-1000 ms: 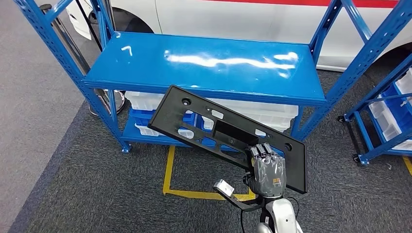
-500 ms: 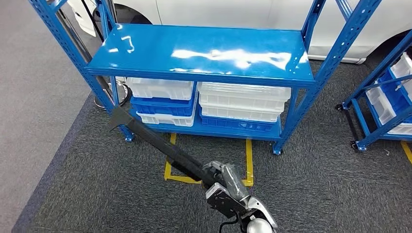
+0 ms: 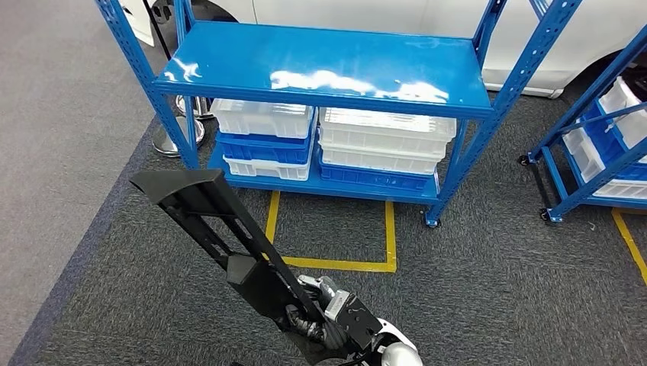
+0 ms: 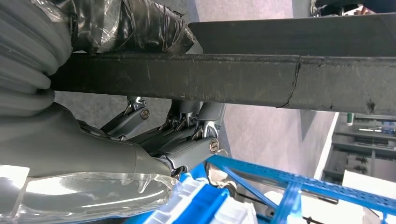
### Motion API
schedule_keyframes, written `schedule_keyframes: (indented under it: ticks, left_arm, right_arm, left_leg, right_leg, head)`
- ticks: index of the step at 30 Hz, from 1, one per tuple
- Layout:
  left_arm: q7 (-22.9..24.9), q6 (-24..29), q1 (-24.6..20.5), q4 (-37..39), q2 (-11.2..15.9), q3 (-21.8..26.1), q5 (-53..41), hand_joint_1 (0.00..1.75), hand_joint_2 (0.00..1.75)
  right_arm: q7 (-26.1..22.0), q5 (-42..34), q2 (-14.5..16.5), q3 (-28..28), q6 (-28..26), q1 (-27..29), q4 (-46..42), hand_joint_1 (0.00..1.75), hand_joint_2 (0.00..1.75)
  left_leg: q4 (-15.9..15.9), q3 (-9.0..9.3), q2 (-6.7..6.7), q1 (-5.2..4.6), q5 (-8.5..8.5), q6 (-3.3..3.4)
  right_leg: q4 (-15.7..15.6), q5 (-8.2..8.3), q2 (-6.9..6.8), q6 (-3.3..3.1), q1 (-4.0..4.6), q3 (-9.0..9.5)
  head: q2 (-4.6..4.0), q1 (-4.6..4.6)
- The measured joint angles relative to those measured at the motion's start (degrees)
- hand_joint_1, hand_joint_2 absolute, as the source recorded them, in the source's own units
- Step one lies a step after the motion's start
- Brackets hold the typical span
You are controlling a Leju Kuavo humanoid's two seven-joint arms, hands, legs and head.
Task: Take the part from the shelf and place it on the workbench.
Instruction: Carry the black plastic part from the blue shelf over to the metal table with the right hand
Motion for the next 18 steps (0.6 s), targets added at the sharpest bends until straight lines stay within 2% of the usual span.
schedule_keyframes:
  ticks: [1, 3, 4, 5, 6, 7, 8, 9, 11, 12, 13, 14, 15, 16, 17, 18]
  left_arm:
    - [0.0, 0.0, -0.1, 0.0, 0.0, 0.0, 0.0, 0.0, 1.75]
    - [0.0, -0.2, -0.3, 0.0, 0.0, 0.2, -0.1, 0.0, 1.75]
    - [0.1, -0.2, -0.3, 0.0, 0.0, 0.2, -0.1, 0.0, 1.75]
    - [0.1, -0.3, -0.4, 0.0, 0.0, 0.3, -0.1, 0.0, 1.75]
    - [0.2, -0.3, -0.4, 0.0, 0.0, 0.4, -0.1, 0.0, 1.75]
    - [0.2, -0.3, -0.4, 0.0, 0.0, 0.5, -0.1, 0.0, 1.75]
    - [0.2, -0.3, -0.4, 0.0, 0.1, 0.6, 0.0, 0.0, 1.75]
    - [0.3, -0.3, -0.4, 0.0, 0.1, 0.7, 0.0, 0.0, 1.75]
    - [0.3, -0.3, -0.5, 0.0, 0.2, 0.9, 0.0, 0.0, 1.75]
    - [0.3, -0.3, -0.5, 0.0, 0.3, 0.9, 0.0, 0.0, 1.75]
    - [0.3, -0.3, -0.5, 0.0, 0.3, 0.9, 0.0, 0.0, 1.75]
    - [0.3, -0.3, -0.5, 0.0, 0.3, 1.0, 0.1, 0.0, 1.75]
    - [0.3, -0.3, -0.5, 0.0, 0.3, 1.0, 0.1, 0.0, 1.75]
    - [0.3, -0.3, -0.5, 0.0, 0.3, 1.0, 0.1, 0.0, 1.75]
    - [0.3, -0.4, -0.5, 0.0, 0.3, 1.0, 0.1, 0.0, 1.75]
    - [0.3, -0.4, -0.5, 0.0, 0.3, 1.0, 0.1, 0.0, 1.75]
  right_arm:
    - [-0.1, -0.2, 0.0, 0.2, 0.2, -0.2, 0.1, 1.71, 1.75]
    - [-0.2, -0.4, 0.0, 0.6, 0.6, -0.8, 0.1, 1.71, 1.75]
    - [-0.3, -0.5, 0.0, 0.8, 0.8, -1.1, 0.1, 1.71, 1.75]
    - [-0.3, -0.6, 0.0, 1.0, 0.9, -1.3, 0.1, 1.71, 1.75]
    - [-0.4, -0.6, 0.0, 1.2, 1.0, -1.5, 0.1, 1.71, 1.75]
    - [-0.4, -0.7, 0.0, 1.4, 1.1, -1.6, 0.2, 1.71, 1.75]
    - [-0.4, -0.7, 0.0, 1.6, 1.2, -1.6, 0.2, 1.71, 1.75]
    - [-0.4, -0.8, 0.1, 1.7, 1.3, -1.6, 0.3, 1.71, 1.75]
    - [-0.5, -0.9, 0.1, 1.9, 1.5, -1.7, 0.3, 1.71, 1.75]
    - [-0.5, -1.0, 0.1, 2.0, 1.6, -1.7, 0.4, 1.71, 1.75]
    - [-0.6, -1.1, 0.1, 2.1, 1.7, -1.7, 0.4, 1.71, 1.75]
    - [-0.7, -1.1, 0.1, 2.1, 1.8, -1.7, 0.5, 1.71, 1.75]
    - [-0.7, -1.1, 0.1, 2.2, 1.9, -1.7, 0.5, 1.71, 1.75]
    - [-0.8, -1.1, 0.1, 2.2, 1.9, -1.8, 0.4, 1.71, 1.75]
    - [-0.9, -1.2, 0.1, 2.2, 1.9, -1.8, 0.4, 1.71, 1.75]
    - [-0.9, -1.2, 0.1, 2.3, 1.9, -1.9, 0.4, 1.71, 1.75]
  left_leg:
    - [0.4, -0.94, -0.01, -0.02, 0.44, -0.17]
    - [1.0, -2.12, -0.03, -0.1, 1.31, -0.69]
    - [1.0, -2.43, -0.02, -0.09, 1.82, -1.0]
    - [0.9, -2.65, 0.0, -0.05, 2.39, -1.34]
    - [0.8, -2.93, -0.02, 0.0, 2.86, -1.67]
    - [1.0, -3.32, -0.11, 0.07, 2.51, -2.01]
    - [1.9, -3.81, -0.22, 0.12, 1.12, -2.33]
    - [3.8, -4.42, -0.33, 0.19, -1.27, -2.62]
    - [10.2, -5.62, -0.42, 0.38, -6.95, -3.13]
    - [13.5, -5.93, -0.42, 0.46, -8.48, -3.35]
    - [15.7, -5.71, -0.42, 0.56, -8.61, -3.55]
    - [16.1, -4.76, -0.42, 0.68, -7.54, -3.73]
    - [14.6, -2.98, -0.41, 0.84, -5.81, -3.87]
    - [11.5, -0.47, -0.44, 1.03, -4.35, -4.0]
    - [7.4, 2.35, -0.54, 1.07, -3.93, -4.07]
    - [3.6, 4.71, -0.67, 1.06, -4.24, -3.92]
  right_leg:
    - [-3.3, 0.67, 0.0, -0.21, -0.01, 2.78]
    - [-11.1, -0.56, 0.03, -0.68, 0.25, 8.2]
    - [-13.8, -1.57, 0.05, -0.89, 0.46, 9.65]
    - [-15.1, -1.81, 0.07, -1.06, 0.67, 10.09]
    - [-15.5, -1.45, 0.03, -1.3, 0.55, 9.8]
    - [-15.8, -0.79, -0.07, -1.6, 0.45, 9.36]
    - [-16.1, -0.08, -0.2, -1.99, 0.29, 8.81]
    - [-16.3, 0.66, -0.33, -2.31, 0.12, 8.16]
    - [-16.2, 1.93, -0.49, -2.66, 0.25, 6.64]
    - [-16.1, 2.57, -0.54, -2.64, 0.29, 5.77]
    - [-16.0, 3.21, -0.58, -2.58, 0.3, 4.81]
    - [-15.8, 3.82, -0.61, -2.48, 0.27, 3.82]
    - [-15.5, 4.38, -0.61, -2.32, 0.21, 2.85]
    - [-15.2, 4.85, -0.56, -2.08, 0.16, 1.97]
    - [-14.9, 5.26, -0.53, -1.78, 0.17, 1.22]
    - [-14.6, 5.74, -0.52, -1.47, 0.23, 0.63]
  head:
    - [0.0, -0.01]
    - [0.0, -0.03]
    - [0.01, -0.04]
    - [0.01, -0.05]
    - [0.01, -0.04]
    - [0.01, -0.05]
    - [0.0, -0.08]
    - [0.0, -0.13]
    - [0.0, -0.22]
    - [0.0, -0.24]
    - [0.0, -0.22]
    - [0.0, -0.24]
    - [0.0, -0.23]
    - [0.0, -0.24]
    - [0.0, -0.24]
    - [0.0, -0.23]
